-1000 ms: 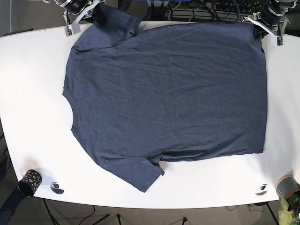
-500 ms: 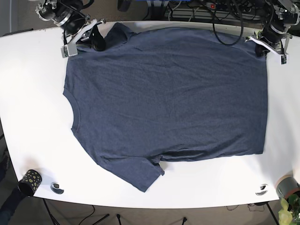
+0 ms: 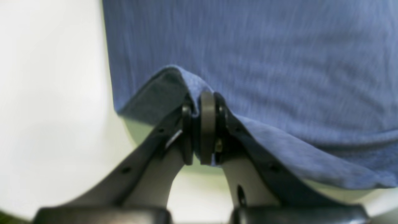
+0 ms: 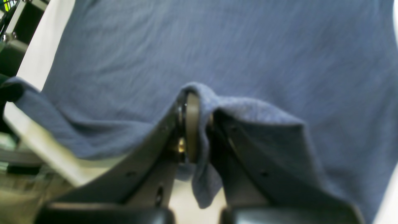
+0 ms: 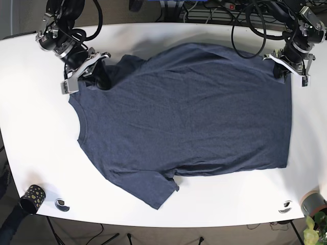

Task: Fold the T-shirt properly
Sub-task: 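Fold the hem over the shirt body toward the collar with both grippers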

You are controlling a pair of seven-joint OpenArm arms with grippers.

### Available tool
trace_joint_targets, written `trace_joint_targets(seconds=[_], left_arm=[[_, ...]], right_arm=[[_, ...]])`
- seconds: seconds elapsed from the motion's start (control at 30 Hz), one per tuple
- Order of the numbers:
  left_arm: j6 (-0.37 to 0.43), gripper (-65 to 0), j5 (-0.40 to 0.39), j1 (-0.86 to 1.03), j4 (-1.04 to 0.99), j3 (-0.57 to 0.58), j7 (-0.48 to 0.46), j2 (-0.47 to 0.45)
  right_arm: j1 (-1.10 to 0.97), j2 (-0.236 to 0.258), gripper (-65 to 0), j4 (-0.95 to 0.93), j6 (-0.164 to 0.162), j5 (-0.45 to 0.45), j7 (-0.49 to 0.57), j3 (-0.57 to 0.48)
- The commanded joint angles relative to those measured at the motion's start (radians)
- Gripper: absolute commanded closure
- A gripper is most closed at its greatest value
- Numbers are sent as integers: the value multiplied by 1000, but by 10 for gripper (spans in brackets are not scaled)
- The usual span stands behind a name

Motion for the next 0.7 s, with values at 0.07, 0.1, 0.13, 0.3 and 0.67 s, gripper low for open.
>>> trace_joint_targets(seconds=[0.07,0.1,0.13,0.3,0.67], left_arm=[[1,0,-15,-45,13,-2,-24,-13],[1,0,-15,-56,13,-1,-24,-29],[1,0,-15,-68,13,4,-24,-47],[52,0,-15,-122,-8,38,-24,-68],[90,0,-16,-259,-220,58,-26,-171]], right_arm=[[62,40,0,-43,6,20,20,5],[82,45,0,-57,6,20,20,3],[99,48,0,-73,6,20,20,-3],[185,97,0,-179,8,20,20,-50],[337,123,0,-387,13,18,20,-99]])
